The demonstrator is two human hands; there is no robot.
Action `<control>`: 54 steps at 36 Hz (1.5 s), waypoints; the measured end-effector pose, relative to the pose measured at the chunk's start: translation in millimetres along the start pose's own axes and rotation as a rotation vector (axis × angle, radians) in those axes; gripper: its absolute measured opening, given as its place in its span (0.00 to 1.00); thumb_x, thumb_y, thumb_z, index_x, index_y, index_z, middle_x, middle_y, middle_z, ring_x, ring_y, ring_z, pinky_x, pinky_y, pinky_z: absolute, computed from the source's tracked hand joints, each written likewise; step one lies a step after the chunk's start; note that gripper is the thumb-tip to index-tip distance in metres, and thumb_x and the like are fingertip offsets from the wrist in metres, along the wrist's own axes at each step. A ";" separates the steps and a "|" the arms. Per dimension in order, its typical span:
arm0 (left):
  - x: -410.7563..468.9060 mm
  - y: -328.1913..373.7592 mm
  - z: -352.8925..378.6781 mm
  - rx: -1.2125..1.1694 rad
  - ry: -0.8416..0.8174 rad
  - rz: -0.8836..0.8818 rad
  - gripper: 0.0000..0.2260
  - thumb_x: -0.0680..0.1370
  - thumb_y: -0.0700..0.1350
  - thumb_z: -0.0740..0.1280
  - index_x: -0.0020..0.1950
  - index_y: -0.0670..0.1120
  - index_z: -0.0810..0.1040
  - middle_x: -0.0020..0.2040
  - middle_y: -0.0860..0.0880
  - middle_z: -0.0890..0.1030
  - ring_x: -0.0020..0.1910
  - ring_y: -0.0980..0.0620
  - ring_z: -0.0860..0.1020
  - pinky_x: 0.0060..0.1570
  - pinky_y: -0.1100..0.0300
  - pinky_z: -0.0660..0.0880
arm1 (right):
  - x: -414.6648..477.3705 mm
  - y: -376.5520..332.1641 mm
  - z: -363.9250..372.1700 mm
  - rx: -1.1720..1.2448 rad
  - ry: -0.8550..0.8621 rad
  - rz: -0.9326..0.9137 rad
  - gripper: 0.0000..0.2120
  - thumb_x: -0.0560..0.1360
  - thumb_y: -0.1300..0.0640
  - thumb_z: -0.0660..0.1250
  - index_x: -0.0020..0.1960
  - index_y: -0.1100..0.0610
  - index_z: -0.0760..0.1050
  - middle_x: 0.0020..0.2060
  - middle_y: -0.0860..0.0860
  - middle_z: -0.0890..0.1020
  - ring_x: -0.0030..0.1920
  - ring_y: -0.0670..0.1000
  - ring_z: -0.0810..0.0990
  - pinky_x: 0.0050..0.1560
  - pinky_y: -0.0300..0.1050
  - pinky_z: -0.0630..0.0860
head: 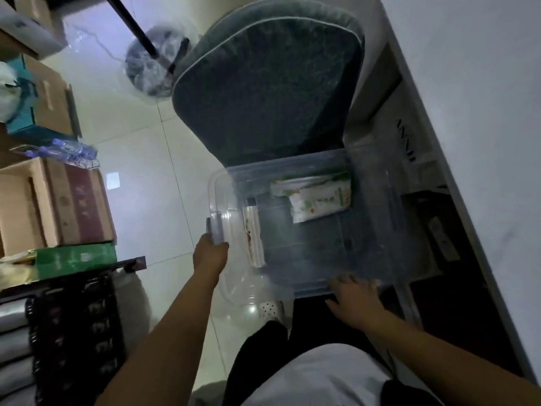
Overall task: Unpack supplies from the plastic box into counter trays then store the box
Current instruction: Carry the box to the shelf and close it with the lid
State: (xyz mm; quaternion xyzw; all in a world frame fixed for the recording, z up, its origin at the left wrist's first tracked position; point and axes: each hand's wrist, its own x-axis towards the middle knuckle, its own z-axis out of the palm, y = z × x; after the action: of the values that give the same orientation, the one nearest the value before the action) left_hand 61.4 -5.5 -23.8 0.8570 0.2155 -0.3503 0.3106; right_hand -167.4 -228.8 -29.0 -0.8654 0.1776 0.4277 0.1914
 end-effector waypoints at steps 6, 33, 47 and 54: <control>24.3 -5.8 -1.8 -0.128 -0.056 -0.064 0.25 0.79 0.38 0.67 0.76 0.43 0.66 0.69 0.39 0.74 0.63 0.38 0.76 0.63 0.46 0.75 | 9.6 16.1 -43.1 0.179 0.140 0.056 0.24 0.77 0.43 0.61 0.71 0.48 0.70 0.72 0.52 0.69 0.73 0.55 0.63 0.70 0.56 0.61; 77.7 4.7 -85.2 -0.086 -0.314 -0.050 0.23 0.77 0.43 0.69 0.71 0.54 0.70 0.58 0.40 0.79 0.45 0.45 0.80 0.40 0.51 0.80 | 48.6 57.6 -100.9 1.733 0.216 0.516 0.22 0.79 0.39 0.57 0.45 0.54 0.80 0.33 0.51 0.86 0.30 0.50 0.84 0.25 0.36 0.76; 130.4 17.9 -148.4 -0.027 -0.701 0.008 0.16 0.77 0.49 0.68 0.63 0.47 0.76 0.55 0.39 0.80 0.54 0.39 0.80 0.52 0.47 0.78 | -111.8 -25.2 -29.7 1.949 0.297 0.632 0.35 0.72 0.29 0.58 0.58 0.58 0.78 0.49 0.57 0.79 0.49 0.58 0.79 0.47 0.53 0.77; 105.4 42.2 -129.6 0.105 -0.792 0.201 0.10 0.79 0.46 0.61 0.47 0.44 0.81 0.47 0.43 0.81 0.47 0.43 0.79 0.52 0.48 0.76 | -199.3 -90.3 51.9 2.168 0.441 0.686 0.28 0.74 0.33 0.60 0.50 0.58 0.79 0.43 0.56 0.79 0.44 0.56 0.79 0.48 0.53 0.77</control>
State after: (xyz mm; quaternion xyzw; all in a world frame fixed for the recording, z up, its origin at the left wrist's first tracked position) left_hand 216.4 68.9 -12.4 0.6873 -0.0236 -0.6315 0.3581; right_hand -273.6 -97.1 119.2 -0.2095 0.7062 -0.0798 0.6716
